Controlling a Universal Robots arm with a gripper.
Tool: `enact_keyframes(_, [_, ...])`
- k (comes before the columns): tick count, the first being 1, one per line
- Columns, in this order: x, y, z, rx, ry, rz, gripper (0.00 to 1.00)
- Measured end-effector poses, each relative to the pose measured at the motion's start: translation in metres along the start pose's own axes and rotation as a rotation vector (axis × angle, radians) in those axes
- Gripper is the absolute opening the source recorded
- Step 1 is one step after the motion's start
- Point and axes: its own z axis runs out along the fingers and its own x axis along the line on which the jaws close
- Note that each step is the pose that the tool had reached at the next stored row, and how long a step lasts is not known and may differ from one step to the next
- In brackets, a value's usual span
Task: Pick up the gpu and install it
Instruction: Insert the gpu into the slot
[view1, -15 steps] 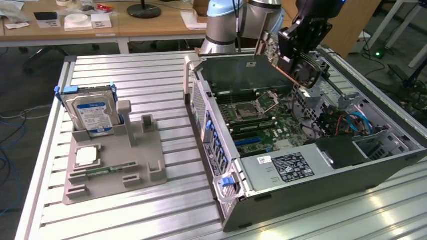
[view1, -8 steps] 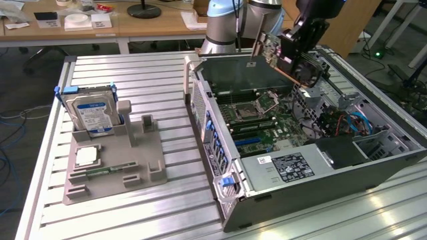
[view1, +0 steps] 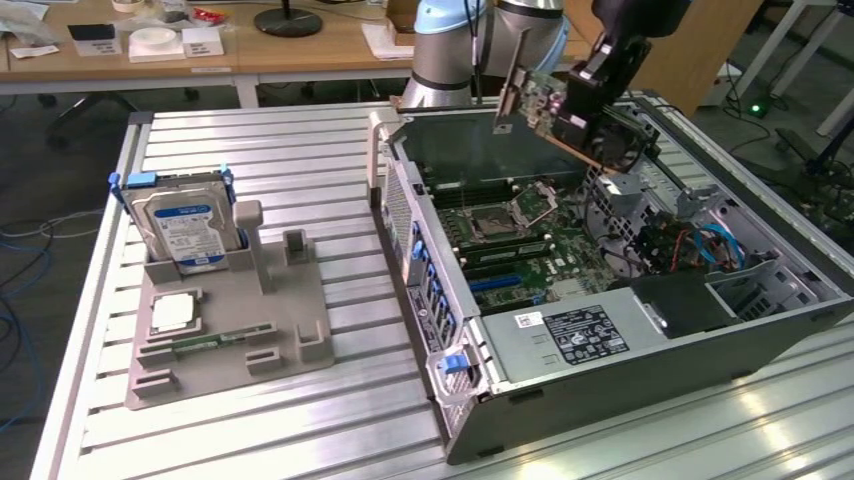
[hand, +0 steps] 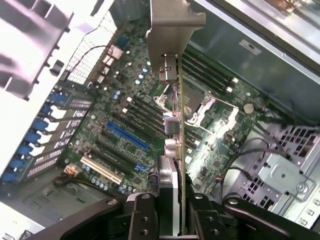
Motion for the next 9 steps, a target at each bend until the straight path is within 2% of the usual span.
enact_keyframes(9, [0.0000, 0.0000, 0.0002, -0.0017, 0.0042, -0.156, 0.28])
